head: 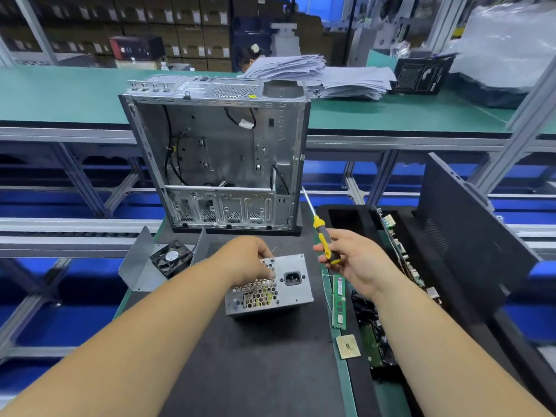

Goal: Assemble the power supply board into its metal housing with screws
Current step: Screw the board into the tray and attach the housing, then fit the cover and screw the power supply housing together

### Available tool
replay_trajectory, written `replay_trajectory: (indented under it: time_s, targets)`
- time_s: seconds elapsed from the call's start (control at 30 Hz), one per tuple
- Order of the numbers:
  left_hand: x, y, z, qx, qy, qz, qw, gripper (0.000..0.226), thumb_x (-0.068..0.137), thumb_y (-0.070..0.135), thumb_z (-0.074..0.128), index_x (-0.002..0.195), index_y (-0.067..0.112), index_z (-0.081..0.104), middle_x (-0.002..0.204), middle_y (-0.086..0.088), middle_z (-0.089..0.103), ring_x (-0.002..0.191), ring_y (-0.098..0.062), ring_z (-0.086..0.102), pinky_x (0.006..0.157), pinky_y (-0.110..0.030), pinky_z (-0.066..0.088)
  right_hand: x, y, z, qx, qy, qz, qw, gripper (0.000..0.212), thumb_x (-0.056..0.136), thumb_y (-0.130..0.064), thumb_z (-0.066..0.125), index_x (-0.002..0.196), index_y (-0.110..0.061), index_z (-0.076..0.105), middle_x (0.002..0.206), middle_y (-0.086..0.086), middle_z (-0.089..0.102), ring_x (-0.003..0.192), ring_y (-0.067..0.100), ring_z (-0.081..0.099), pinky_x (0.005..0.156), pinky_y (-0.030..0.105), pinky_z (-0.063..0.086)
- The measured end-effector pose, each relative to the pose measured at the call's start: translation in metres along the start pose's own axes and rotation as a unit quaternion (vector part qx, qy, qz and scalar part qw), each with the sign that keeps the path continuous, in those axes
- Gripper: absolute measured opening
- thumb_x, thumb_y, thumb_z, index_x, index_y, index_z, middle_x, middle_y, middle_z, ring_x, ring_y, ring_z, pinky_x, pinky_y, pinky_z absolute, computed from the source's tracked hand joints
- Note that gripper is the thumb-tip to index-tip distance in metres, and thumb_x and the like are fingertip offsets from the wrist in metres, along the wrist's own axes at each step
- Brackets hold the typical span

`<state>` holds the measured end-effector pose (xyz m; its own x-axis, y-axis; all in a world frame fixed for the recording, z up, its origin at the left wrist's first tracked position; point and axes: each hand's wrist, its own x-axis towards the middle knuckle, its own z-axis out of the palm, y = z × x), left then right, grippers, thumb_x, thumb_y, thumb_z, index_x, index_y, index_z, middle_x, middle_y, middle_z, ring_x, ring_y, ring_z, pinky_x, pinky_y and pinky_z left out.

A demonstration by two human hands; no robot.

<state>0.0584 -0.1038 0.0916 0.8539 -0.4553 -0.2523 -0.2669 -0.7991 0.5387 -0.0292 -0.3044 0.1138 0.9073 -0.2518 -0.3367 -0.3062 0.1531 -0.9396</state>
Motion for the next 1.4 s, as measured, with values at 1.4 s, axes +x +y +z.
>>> replay_trajectory:
  time_s: [1.4]
  targets:
    - [-0.057,-0.105,0.003,-0.104,0.231,-0.015,0.967,0.026,0.087,0.017,0.068,0.113,0.021,0.065,0.103,0.006,0.060,0.094,-0.008,0.058,0.091,-0.020,0.044,0.035,0.033,0.087,-0.071,-0.145,-0.008,0.987,0.014,0.091,-0.005,0.048,0.086,-0.012,0.060,0.059,-0.002,0.057,0.049,0.013,0.047,0.053,0.027,0.039]
